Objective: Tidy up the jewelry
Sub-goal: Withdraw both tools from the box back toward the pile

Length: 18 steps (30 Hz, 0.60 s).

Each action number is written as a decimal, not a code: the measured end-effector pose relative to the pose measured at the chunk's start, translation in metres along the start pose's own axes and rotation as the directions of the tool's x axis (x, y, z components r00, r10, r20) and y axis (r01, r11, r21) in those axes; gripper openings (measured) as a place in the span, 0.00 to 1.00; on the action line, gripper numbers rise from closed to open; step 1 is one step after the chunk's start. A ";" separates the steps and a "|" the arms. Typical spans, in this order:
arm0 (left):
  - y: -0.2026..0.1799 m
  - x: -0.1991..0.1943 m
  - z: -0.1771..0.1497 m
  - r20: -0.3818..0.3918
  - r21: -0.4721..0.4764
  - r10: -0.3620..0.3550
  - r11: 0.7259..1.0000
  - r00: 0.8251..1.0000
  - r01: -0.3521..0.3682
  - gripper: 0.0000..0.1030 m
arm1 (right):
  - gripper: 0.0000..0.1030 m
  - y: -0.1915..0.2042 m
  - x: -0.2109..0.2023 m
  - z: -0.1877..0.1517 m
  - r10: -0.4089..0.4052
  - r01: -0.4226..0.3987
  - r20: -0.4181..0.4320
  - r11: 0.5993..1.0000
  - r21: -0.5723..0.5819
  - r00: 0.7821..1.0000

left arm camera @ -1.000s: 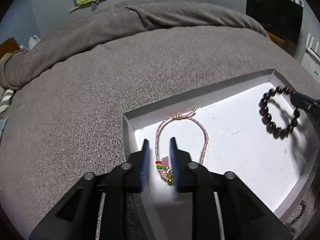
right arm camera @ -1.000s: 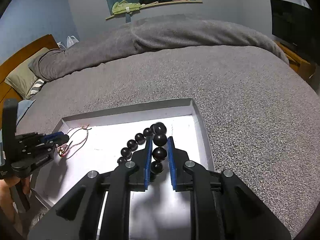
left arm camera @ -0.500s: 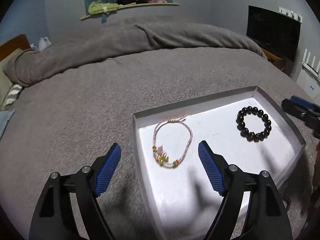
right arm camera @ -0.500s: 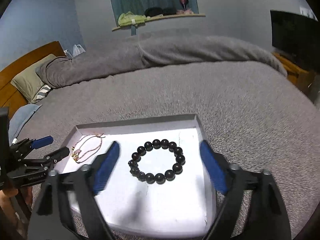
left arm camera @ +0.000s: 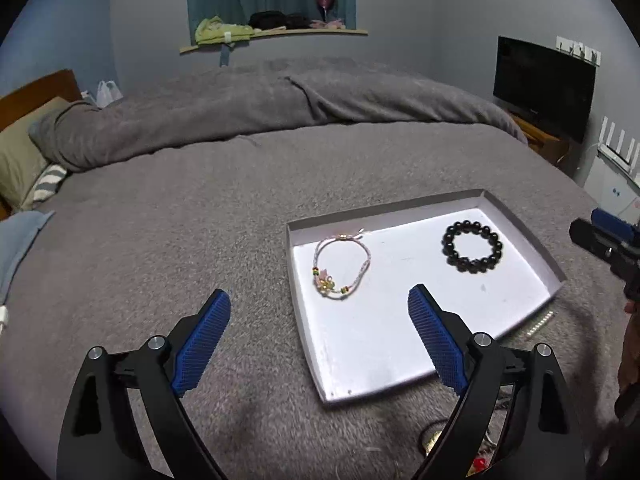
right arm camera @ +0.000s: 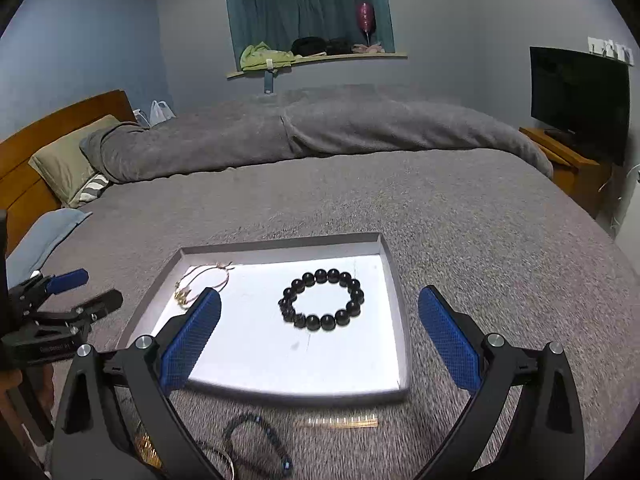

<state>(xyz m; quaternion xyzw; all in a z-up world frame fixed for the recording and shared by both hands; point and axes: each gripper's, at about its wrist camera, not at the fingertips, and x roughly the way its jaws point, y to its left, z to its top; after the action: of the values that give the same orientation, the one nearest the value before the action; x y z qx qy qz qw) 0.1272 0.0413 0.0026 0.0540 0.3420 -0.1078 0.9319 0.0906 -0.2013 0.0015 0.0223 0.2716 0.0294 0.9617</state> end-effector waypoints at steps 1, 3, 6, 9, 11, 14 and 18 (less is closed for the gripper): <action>-0.001 -0.005 -0.001 0.008 0.001 0.003 1.000 1.000 -0.003 0.88 | 0.95 0.000 -0.005 -0.003 -0.002 0.002 0.003 1.000 0.000 1.000; -0.002 -0.014 -0.004 0.025 0.005 0.013 1.000 1.000 -0.013 0.88 | 0.95 -0.001 -0.015 -0.008 -0.003 0.003 0.010 1.000 0.006 1.000; -0.003 -0.027 -0.010 0.045 0.006 0.015 1.000 0.999 -0.016 0.88 | 0.95 -0.003 -0.025 -0.015 -0.006 0.006 0.014 1.000 0.015 1.000; -0.004 -0.040 -0.017 0.064 -0.005 0.009 1.000 0.998 -0.008 0.89 | 0.95 -0.005 -0.033 -0.021 -0.010 0.010 0.014 1.000 0.025 1.000; -0.006 -0.047 -0.022 0.077 -0.009 0.003 1.000 0.997 -0.003 0.89 | 0.95 -0.006 -0.037 -0.026 -0.016 0.015 0.016 0.999 0.030 1.000; -0.009 -0.058 -0.033 0.106 -0.009 0.004 1.000 0.994 -0.003 0.89 | 0.95 -0.007 -0.041 -0.032 -0.030 0.030 0.019 0.999 0.030 0.999; -0.011 -0.065 -0.046 0.124 -0.008 0.017 1.000 0.992 -0.016 0.89 | 0.95 -0.009 -0.046 -0.043 -0.063 0.063 0.020 0.998 0.015 0.998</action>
<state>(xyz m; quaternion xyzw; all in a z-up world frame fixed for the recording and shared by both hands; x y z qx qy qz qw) 0.0475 0.0497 0.0093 0.0466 0.2831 -0.1021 0.9525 0.0292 -0.2125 -0.0117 0.0210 0.2625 -0.0032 0.9647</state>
